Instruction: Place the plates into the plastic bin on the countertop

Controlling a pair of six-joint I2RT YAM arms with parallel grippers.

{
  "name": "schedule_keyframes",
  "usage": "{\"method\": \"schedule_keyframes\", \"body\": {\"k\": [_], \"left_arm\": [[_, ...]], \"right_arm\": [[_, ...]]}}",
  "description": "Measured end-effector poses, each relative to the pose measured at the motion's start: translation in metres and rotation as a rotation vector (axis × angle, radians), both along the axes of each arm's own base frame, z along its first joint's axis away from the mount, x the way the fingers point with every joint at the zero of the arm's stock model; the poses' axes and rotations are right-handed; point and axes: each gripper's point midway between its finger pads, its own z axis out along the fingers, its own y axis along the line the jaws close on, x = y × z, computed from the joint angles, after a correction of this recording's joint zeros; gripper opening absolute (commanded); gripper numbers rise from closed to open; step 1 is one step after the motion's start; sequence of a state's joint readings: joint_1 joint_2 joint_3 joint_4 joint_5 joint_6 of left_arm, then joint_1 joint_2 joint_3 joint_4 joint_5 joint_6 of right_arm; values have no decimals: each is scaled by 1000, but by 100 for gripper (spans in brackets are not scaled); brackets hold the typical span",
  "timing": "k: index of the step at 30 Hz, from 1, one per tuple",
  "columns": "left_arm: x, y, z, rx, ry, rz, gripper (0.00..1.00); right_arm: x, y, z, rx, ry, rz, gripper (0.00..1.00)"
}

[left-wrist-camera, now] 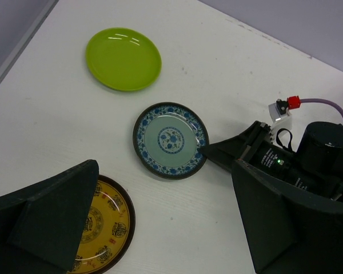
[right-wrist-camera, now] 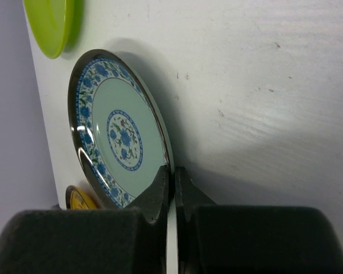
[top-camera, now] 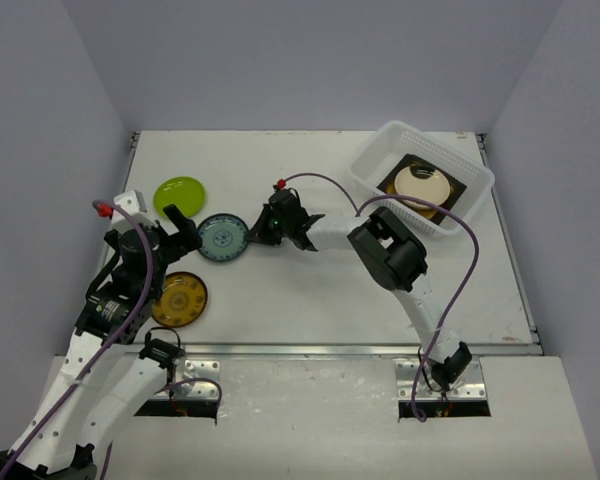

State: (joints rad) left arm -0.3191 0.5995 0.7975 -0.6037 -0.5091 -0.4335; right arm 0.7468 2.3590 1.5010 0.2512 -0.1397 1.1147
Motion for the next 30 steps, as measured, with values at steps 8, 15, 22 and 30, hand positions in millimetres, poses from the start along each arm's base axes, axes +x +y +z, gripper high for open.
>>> {"method": "schedule_keyframes", "body": {"k": [8, 15, 22, 30], "left_arm": [[2, -5, -4, 5, 20, -30, 100], [3, -10, -4, -4, 18, -58, 100], [6, -16, -9, -5, 37, -84, 100], [6, -18, -9, -7, 31, -96, 100]], "right_arm": [[-41, -70, 23, -1, 74, -33, 0], [19, -261, 151, 151, -120, -444, 0], [32, -498, 147, 102, -93, -1077, 0], [35, -534, 96, 19, 90, -1149, 22]]}}
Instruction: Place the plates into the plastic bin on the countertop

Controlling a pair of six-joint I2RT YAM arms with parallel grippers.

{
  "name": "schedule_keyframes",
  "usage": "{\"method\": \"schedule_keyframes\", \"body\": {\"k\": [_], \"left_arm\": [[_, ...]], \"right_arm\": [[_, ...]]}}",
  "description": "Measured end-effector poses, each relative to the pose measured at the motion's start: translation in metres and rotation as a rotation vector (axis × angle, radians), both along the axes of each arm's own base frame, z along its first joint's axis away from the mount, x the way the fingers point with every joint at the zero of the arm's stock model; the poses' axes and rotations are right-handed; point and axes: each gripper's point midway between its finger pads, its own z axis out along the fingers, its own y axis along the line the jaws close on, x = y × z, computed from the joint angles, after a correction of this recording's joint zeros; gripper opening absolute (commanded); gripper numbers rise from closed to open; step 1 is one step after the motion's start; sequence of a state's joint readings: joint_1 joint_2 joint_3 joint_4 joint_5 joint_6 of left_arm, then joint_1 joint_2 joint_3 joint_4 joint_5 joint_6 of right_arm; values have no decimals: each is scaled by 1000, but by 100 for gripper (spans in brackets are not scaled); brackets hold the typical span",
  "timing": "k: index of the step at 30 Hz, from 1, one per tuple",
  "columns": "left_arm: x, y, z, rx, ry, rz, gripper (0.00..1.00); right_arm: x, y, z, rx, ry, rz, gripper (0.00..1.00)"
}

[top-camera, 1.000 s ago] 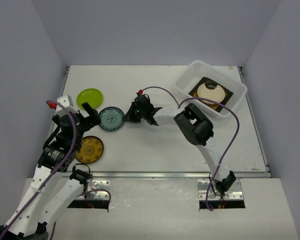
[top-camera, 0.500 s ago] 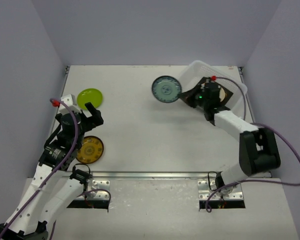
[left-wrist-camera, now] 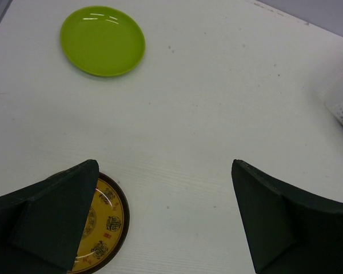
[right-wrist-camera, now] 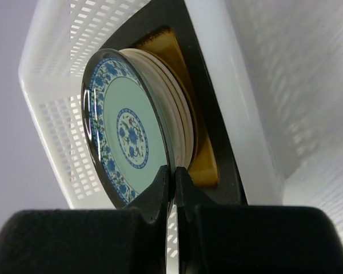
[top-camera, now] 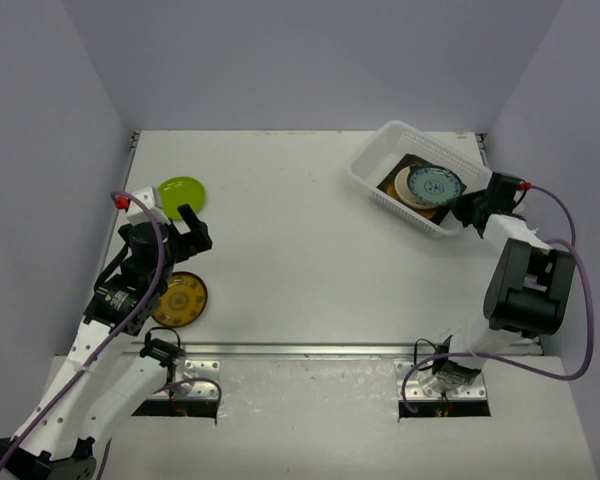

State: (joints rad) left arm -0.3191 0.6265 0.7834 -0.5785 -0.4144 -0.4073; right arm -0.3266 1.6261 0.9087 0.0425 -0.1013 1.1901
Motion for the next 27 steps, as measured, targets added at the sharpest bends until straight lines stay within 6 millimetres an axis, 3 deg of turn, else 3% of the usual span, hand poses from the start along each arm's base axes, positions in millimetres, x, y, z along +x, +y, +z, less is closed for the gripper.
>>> {"method": "schedule_keyframes", "body": {"k": [1, 2, 4, 5, 8, 10, 13, 18, 20, 23, 25, 27], "left_arm": [[0, 0, 0, 0, 0, -1, 100], [0, 0, 0, 1, 0, -2, 100], [0, 0, 0, 2, 1, -2, 100], [1, 0, 0, 2, 1, -2, 100], [1, 0, 0, 2, -1, -2, 100], [1, 0, 0, 4, 2, 0, 100], [4, 0, -7, 8, 27, 10, 100], [20, 8, -23, -54, 109, 99, 100], [30, 5, -36, -114, 156, 104, 100], [53, 7, -62, -267, 241, 128, 100], [68, 32, -84, -379, 288, 226, 100], [79, 66, -99, -476, 295, 346, 100]], "right_arm": [[3, 0, -1, -1, 2, 10, 41], [7, 0, 0, -1, 0, 22, 44], [18, 0, 6, 0, -18, 48, 89], [24, 1, 10, -4, -28, 69, 96], [35, 7, 22, -4, -67, 131, 99], [31, 11, 27, -16, -80, 152, 99], [8, 19, 33, -35, -77, 167, 99], [-47, 43, 49, -97, -114, 216, 99], [-59, 64, 62, -133, -156, 284, 99], [-69, 115, 82, -182, -212, 483, 99], [-79, 154, 92, -193, -257, 645, 99], [-94, 180, 97, -183, -308, 764, 99]]}}
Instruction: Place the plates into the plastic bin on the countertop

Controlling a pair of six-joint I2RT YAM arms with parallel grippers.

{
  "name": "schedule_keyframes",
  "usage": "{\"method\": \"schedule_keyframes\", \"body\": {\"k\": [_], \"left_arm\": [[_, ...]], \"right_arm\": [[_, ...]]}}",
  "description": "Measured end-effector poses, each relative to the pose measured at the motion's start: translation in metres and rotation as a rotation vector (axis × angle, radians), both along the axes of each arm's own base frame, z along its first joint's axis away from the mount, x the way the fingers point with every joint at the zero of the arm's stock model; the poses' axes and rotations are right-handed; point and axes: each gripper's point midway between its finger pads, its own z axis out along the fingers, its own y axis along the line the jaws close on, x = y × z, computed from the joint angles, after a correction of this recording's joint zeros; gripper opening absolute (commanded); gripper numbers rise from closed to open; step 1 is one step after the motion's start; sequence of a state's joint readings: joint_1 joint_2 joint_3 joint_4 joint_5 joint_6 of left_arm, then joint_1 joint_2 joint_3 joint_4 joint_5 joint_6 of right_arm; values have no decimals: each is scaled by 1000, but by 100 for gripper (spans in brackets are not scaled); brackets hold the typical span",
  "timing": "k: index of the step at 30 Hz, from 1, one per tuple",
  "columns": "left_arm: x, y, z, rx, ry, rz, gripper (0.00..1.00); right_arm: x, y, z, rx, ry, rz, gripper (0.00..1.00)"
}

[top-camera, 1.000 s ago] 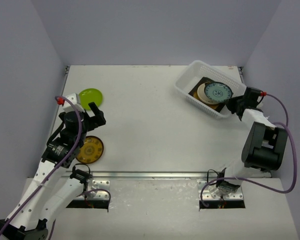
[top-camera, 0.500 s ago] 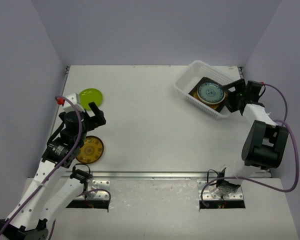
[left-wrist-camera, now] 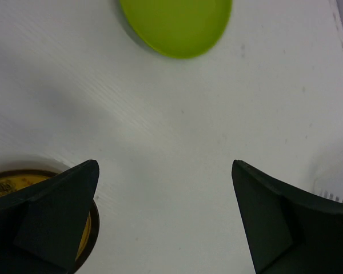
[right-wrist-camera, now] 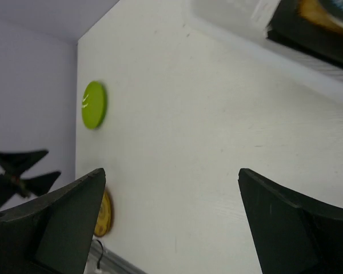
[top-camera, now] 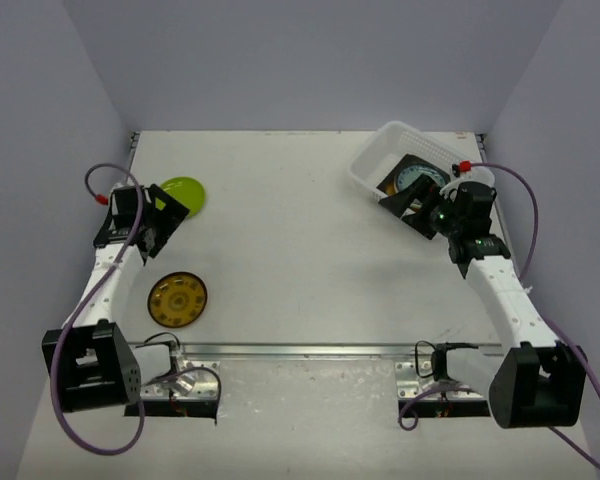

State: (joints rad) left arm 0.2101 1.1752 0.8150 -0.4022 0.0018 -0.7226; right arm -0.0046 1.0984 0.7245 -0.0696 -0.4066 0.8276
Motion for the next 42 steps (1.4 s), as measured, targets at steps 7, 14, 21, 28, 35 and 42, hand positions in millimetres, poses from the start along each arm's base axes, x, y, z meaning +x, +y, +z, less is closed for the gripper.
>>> {"method": "schedule_keyframes", "body": {"k": [7, 14, 21, 28, 35, 42], "left_arm": [[35, 78, -34, -123, 35, 283, 97], [83, 102, -59, -119, 66, 297, 65], [89, 103, -104, -125, 156, 264, 48], [108, 107, -118, -132, 175, 216, 38], [109, 106, -119, -131, 177, 213, 32], [116, 104, -122, -140, 168, 191, 21]], "right_arm": [[-48, 21, -19, 30, -3, 161, 99], [-67, 31, -22, 67, -15, 232, 99], [-70, 32, -17, 66, -35, 245, 99], [-72, 31, -17, 58, -36, 236, 99], [-71, 24, -15, 31, -46, 192, 99], [-70, 23, -16, 25, -45, 180, 99]]}}
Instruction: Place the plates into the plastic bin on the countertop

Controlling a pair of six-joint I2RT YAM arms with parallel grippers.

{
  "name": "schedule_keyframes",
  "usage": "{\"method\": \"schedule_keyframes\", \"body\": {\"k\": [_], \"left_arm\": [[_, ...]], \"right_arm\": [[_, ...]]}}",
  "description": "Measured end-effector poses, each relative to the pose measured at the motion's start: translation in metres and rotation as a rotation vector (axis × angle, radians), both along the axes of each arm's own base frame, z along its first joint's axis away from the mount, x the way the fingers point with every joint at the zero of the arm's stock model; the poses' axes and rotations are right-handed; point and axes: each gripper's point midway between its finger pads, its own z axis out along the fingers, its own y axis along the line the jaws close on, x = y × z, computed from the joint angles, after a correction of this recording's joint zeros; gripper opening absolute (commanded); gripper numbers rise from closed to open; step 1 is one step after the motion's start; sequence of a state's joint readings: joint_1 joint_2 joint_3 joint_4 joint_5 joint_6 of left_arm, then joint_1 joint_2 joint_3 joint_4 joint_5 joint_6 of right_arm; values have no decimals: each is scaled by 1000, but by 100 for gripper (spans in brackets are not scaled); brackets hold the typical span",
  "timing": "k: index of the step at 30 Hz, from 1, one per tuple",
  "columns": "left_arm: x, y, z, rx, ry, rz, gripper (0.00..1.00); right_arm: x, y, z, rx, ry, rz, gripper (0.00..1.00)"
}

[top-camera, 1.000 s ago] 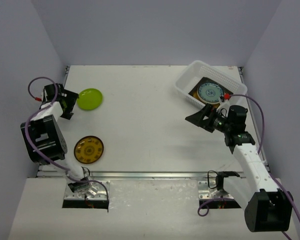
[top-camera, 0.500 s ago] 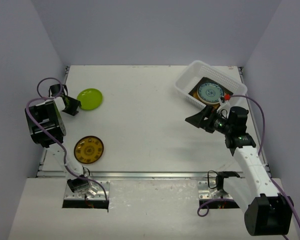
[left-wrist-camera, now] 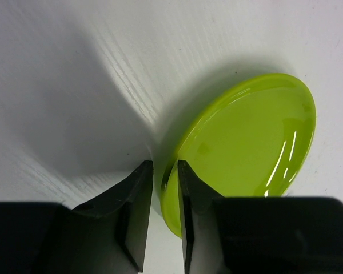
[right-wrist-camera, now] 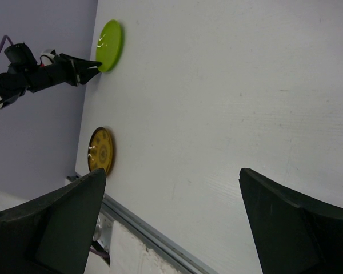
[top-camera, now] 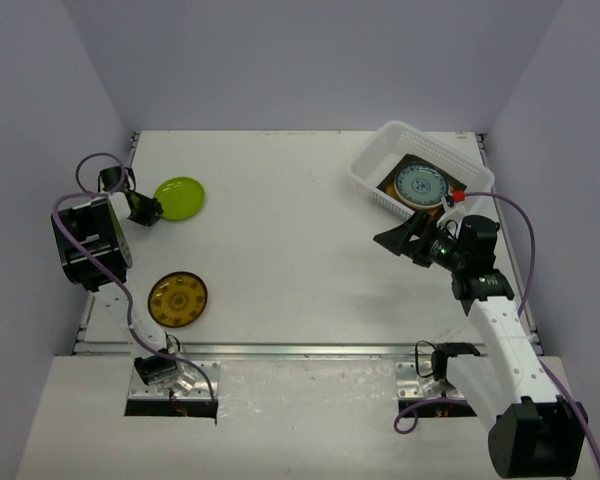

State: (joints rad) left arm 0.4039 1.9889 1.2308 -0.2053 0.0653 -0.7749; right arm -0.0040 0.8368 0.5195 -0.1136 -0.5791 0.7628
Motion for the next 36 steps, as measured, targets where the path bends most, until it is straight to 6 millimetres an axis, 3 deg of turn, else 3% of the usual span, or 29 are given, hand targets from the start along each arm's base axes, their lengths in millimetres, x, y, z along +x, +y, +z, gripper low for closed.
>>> {"method": "schedule_keyframes", "body": {"k": [1, 3, 10, 14, 17, 20, 21, 24, 27, 31, 35, 36], "left_arm": [[1, -1, 0, -5, -4, -4, 18], [3, -5, 0, -14, -12, -14, 1], [17, -29, 4, -23, -56, -70, 0], [-5, -67, 19, -4, -88, -123, 0], [-29, -115, 48, 13, -153, -223, 0], [-46, -186, 89, 13, -304, -395, 0], [-54, -218, 104, -5, -363, -484, 0], [-83, -289, 136, -74, -493, -698, 0], [-110, -339, 149, -147, -549, -869, 0], [-147, -387, 151, -232, -548, -1051, 0], [-172, -411, 152, -278, -541, -1150, 0], [-174, -412, 152, -279, -541, -1157, 0]], "right_arm": [[0, 0, 0, 0, 1, 0, 99], [-1, 1, -2, 5, 0, 4, 99], [-6, 6, -10, 28, 24, 34, 99], [-8, 16, -4, 81, -9, 90, 99], [-12, 30, -2, 157, -12, 164, 99], [-19, 47, -3, 203, 15, 259, 99], [-21, 53, -7, 197, 35, 284, 99], [-20, 66, -10, 178, 61, 334, 99], [-13, 73, -11, 162, 80, 361, 95], [2, 84, -19, 118, 106, 382, 51], [-2, 95, -33, 98, 139, 419, 3], [-2, 96, -35, 99, 149, 420, 0]]}}
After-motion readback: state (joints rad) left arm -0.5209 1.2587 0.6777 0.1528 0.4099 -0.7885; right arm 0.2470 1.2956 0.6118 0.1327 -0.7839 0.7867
